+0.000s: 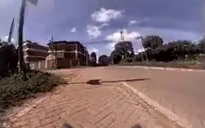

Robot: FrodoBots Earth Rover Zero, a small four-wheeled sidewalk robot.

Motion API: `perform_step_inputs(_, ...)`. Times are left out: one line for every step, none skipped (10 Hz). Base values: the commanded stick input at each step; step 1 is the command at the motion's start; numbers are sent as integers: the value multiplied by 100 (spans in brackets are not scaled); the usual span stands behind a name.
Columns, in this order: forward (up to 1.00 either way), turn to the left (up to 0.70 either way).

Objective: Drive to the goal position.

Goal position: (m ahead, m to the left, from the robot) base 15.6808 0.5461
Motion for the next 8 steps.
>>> perform_step_inputs(100,34)
perform_step_inputs(100,29)
perform_step_inputs(100,0)
perform_step_inputs(100,0)
perform_step_inputs(100,0)
perform_step_inputs(100,0)
perform_step_inputs(100,0)
perform_step_inputs(100,0)
